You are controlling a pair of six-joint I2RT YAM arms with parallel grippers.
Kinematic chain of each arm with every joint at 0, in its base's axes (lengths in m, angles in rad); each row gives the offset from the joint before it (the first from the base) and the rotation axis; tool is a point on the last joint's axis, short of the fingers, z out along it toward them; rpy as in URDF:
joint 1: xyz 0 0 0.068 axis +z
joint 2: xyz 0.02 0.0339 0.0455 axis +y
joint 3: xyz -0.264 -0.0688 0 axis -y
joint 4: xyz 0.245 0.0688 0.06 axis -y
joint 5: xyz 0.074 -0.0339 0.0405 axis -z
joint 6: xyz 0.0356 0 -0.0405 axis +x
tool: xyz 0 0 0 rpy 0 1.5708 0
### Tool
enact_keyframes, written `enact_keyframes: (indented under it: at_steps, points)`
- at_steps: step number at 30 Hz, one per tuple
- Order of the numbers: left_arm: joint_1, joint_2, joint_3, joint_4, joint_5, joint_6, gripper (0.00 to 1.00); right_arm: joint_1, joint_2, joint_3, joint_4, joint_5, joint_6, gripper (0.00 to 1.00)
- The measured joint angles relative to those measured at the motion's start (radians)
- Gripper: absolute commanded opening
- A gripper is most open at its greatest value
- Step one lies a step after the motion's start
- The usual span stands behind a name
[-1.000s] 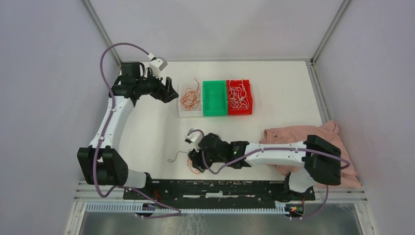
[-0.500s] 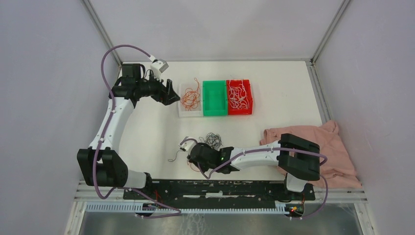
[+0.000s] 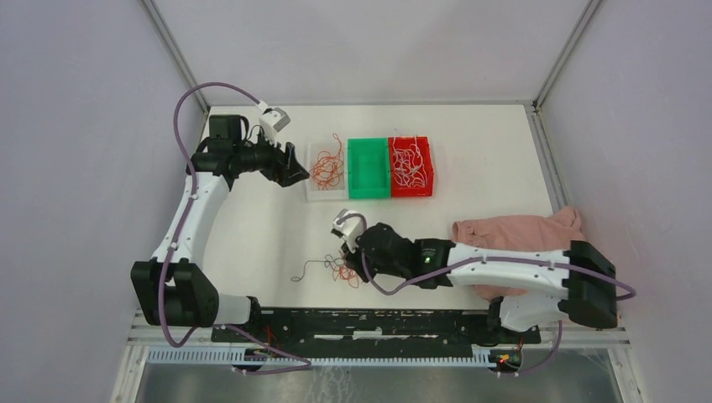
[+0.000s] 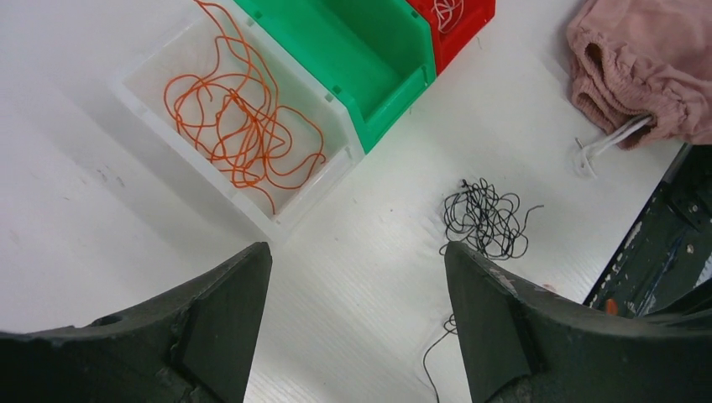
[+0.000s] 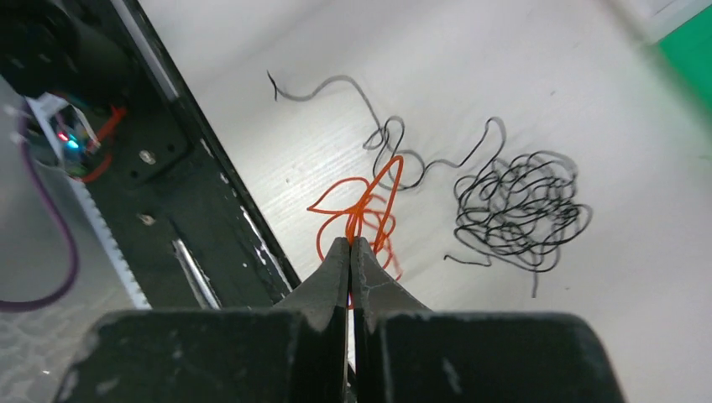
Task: Untangle the cables
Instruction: Pick up the cable at the center of the board, then place the cable in the bin.
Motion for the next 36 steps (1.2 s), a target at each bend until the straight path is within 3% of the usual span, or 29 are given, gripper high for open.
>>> enact_keyframes:
  at_steps: [8,15,20,27,36]
  points:
    - [0.000,-0.003,-0.031,-0.161,0.115,0.178,0.77,-0.167,-0.204,0.166,-0.102,-0.117,0.001,0.00]
    - [0.000,-0.020,-0.032,-0.297,0.193,0.311,0.76,-0.309,-0.176,0.333,-0.114,-0.166,-0.003,0.00]
    - [0.000,-0.040,-0.032,-0.307,0.175,0.325,0.80,-0.377,0.000,0.535,-0.106,-0.170,-0.027,0.00]
    - [0.017,-0.077,-0.053,-0.166,0.016,0.190,0.99,-0.447,0.367,0.803,-0.104,-0.141,-0.086,0.00]
    - [0.064,-0.108,-0.061,-0.067,-0.042,0.079,1.00,-0.494,0.723,0.998,-0.121,-0.087,-0.149,0.00]
